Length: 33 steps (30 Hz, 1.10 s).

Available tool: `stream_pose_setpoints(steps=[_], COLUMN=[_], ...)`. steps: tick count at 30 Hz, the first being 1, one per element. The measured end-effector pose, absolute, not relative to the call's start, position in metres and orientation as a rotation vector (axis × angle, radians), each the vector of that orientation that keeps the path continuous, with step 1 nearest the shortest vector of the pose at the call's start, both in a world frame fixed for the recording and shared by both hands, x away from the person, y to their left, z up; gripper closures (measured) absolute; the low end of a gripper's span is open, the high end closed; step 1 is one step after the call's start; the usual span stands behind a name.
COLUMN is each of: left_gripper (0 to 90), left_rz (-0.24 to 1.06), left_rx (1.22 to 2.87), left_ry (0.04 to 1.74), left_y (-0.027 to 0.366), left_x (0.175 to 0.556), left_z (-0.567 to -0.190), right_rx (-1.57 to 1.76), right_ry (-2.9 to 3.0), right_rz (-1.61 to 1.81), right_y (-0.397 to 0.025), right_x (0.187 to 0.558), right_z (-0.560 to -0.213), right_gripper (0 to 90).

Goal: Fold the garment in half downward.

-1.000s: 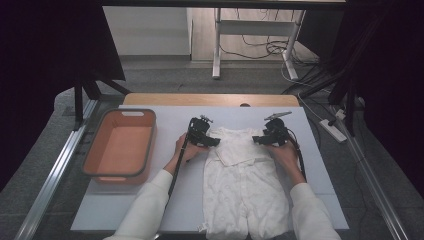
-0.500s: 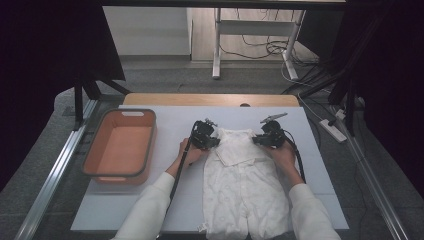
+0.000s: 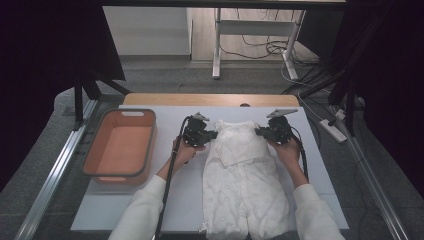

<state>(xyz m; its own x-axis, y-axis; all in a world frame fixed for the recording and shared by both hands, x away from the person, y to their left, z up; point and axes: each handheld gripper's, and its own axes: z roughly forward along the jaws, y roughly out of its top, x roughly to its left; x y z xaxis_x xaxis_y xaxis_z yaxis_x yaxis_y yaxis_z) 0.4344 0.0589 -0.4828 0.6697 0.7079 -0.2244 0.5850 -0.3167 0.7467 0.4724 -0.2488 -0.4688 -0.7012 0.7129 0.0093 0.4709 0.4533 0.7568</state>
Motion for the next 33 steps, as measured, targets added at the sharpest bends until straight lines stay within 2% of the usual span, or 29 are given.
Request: stream_pose_setpoints(steps=[20, 33], left_gripper=[87.5, 87.5], left_rz=[0.248, 0.295], left_rx=[1.978, 1.946], left_ry=[0.959, 0.967], left_y=[0.066, 0.082], left_x=[0.427, 0.429], left_z=[-0.465, -0.435], right_rx=[0.977, 0.929], right_ry=[2.313, 2.254], right_rz=[1.178, 1.227], right_y=[-0.255, -0.245], right_x=[0.462, 0.458], right_z=[-0.446, -0.421], right_gripper=[85.0, 85.1])
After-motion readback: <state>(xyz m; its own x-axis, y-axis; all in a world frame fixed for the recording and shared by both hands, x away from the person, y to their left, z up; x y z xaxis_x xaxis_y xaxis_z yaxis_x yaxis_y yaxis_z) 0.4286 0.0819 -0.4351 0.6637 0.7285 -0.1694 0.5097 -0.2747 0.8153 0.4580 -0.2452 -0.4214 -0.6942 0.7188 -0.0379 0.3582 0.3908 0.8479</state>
